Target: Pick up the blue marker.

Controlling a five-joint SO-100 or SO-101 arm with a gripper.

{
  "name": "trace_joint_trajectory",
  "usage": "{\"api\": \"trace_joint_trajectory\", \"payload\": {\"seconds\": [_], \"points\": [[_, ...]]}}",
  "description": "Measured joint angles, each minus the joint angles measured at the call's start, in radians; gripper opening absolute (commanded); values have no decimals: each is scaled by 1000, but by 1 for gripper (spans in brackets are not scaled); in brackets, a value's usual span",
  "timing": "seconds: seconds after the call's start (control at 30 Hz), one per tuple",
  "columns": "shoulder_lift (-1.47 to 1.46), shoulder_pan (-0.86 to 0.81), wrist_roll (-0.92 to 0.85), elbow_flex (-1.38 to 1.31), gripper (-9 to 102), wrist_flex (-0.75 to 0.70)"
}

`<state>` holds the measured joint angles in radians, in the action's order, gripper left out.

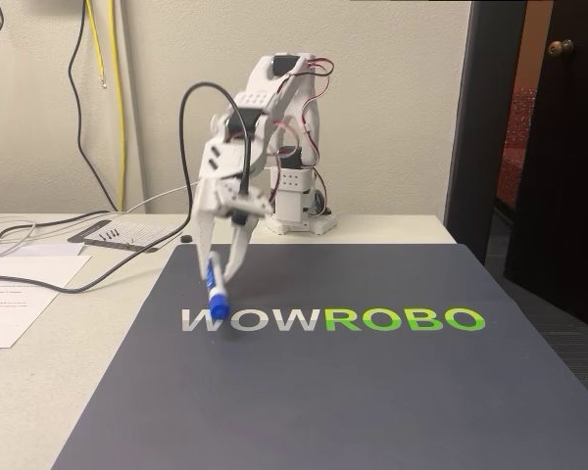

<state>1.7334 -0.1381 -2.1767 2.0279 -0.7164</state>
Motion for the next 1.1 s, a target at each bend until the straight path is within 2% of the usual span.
{"api": "trace_joint_trajectory", "payload": {"seconds": [0.17,0.33,0.47,0.57,0.83,1.1], "points": [[60,52,130,-98,0,-189],[84,107,325,-267,0,-434],[123,155,477,-347,0,-571],[163,192,591,-367,0,-624],[241,308,1025,-459,0,-749],[339,405,1600,-466,0,-778]]}}
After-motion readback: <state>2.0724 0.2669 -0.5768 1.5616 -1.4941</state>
